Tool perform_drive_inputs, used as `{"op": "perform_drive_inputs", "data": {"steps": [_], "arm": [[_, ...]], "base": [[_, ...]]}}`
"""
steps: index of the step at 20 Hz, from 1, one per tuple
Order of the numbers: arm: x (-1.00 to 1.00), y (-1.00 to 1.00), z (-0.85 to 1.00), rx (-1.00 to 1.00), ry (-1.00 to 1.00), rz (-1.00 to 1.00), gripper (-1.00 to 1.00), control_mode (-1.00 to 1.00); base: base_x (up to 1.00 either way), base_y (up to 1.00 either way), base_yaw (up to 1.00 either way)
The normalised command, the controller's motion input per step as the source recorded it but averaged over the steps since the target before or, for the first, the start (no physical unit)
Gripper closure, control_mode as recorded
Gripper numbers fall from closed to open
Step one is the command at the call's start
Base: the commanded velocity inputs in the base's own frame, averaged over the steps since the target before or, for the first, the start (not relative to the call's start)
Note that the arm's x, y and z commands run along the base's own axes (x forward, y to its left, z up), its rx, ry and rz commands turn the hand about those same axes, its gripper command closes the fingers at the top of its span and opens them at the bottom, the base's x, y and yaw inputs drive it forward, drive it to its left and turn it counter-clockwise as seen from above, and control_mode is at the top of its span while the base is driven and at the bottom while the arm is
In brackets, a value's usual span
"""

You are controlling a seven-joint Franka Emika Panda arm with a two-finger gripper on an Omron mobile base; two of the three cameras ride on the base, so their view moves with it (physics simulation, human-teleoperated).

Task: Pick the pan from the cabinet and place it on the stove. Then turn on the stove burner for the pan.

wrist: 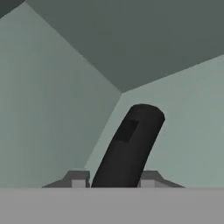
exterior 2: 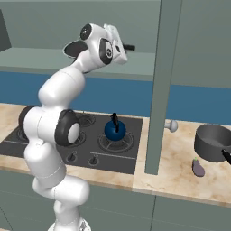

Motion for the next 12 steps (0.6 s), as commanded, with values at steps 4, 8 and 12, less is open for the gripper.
{"op": "perform_drive_inputs", "data": {"steps": [4, 8, 12], "arm": [[-0.09, 0.00, 0.00, 0.06, -0.19, 0.00, 1.00, -1.00], [-0.49, 0.00, 0.00, 0.03, -0.21, -0.01, 1.00, -1.00], [-0.85, 0.00, 0.00, 0.03, -0.16, -0.05, 1.00, -1.00]], "base": [[0.00, 0.00, 0.00], [0.00, 0.00, 0.00], [0.00, 0.00, 0.00]]}}
